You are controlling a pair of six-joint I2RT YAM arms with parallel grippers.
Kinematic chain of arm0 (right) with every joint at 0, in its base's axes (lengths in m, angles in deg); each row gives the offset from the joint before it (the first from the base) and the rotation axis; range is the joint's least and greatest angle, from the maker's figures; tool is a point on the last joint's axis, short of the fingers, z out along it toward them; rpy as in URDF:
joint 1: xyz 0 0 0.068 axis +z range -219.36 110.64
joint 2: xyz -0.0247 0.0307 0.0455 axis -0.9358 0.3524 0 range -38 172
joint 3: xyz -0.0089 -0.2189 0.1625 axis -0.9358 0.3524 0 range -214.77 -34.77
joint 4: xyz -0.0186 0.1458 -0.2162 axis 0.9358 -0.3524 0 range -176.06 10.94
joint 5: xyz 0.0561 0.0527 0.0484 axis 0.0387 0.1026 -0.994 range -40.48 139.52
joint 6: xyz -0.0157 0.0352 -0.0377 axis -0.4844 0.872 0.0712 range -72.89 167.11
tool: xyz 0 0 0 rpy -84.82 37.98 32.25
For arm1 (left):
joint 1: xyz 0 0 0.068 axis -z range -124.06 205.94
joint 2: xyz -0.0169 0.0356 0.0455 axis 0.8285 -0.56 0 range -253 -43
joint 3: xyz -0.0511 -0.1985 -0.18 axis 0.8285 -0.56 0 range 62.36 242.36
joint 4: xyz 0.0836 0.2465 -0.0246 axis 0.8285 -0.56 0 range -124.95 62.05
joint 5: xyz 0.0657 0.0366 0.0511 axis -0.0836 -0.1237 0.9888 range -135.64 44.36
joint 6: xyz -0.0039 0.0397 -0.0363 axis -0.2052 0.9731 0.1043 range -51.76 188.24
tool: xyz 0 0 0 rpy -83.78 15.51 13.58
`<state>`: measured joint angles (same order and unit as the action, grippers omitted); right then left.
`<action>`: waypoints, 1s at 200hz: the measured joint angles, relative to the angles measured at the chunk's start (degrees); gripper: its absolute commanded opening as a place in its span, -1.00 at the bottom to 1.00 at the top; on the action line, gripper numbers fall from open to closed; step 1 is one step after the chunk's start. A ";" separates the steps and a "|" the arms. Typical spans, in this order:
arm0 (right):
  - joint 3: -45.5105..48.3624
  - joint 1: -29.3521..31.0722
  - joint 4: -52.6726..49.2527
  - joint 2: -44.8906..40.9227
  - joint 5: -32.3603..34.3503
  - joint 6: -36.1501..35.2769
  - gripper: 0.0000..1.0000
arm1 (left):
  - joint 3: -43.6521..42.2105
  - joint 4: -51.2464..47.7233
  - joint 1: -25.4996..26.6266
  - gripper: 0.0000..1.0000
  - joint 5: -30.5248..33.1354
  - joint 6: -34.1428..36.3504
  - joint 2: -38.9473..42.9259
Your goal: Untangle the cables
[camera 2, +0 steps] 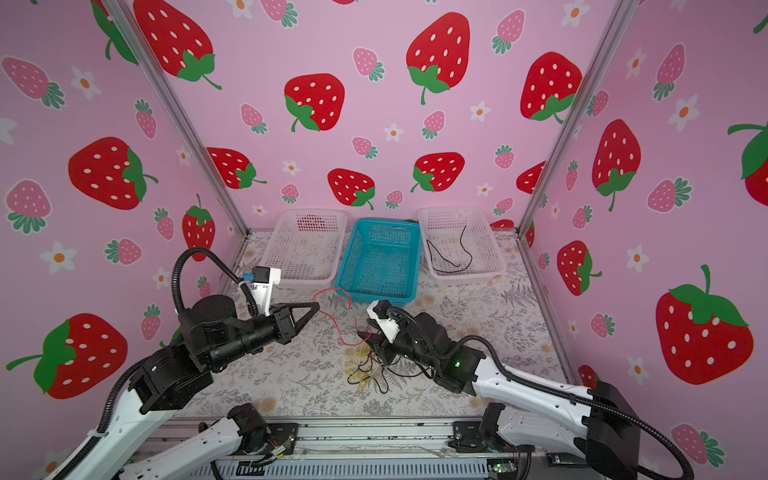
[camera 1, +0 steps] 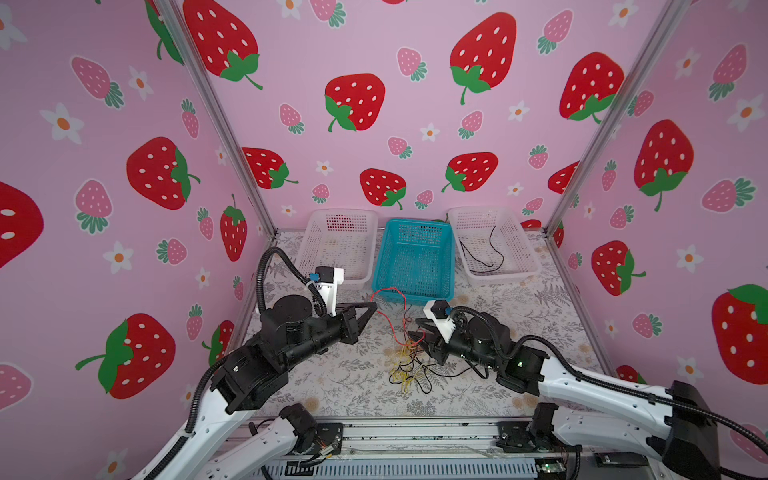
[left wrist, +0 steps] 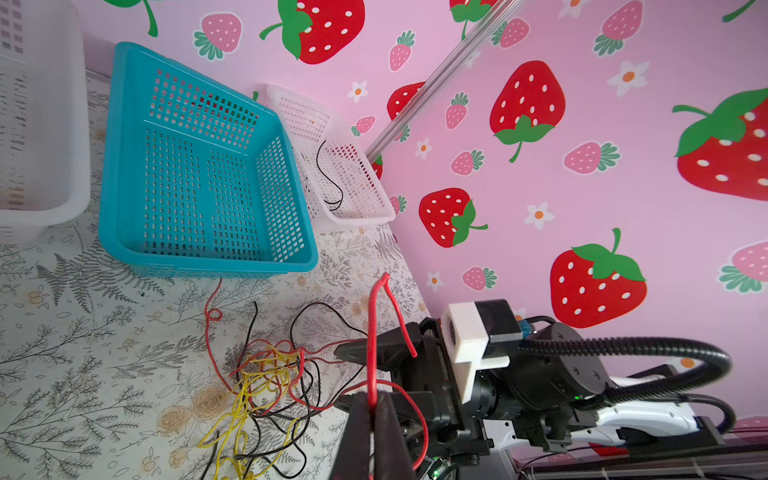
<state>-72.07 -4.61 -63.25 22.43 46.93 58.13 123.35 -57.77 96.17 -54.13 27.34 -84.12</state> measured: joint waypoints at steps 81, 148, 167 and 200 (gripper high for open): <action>-1.36 0.00 -4.04 -6.14 3.41 1.86 -1.00 | -8.00 0.85 0.00 0.10 -1.42 0.07 3.63; -7.82 0.00 -12.07 -4.68 5.09 8.17 -1.00 | -24.68 10.38 0.39 0.44 -9.49 -0.94 9.33; -10.58 0.00 -13.79 -3.58 5.51 9.81 -1.00 | -27.96 13.75 1.05 0.46 -11.19 -0.42 10.84; -14.23 0.00 -15.72 -1.44 5.53 12.09 -1.00 | -32.09 18.25 3.06 0.46 -11.45 1.99 10.95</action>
<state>-86.30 -4.61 -78.96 20.98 52.46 70.22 91.27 -39.52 99.23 -65.59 29.33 -73.17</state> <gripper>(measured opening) 0.057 0.731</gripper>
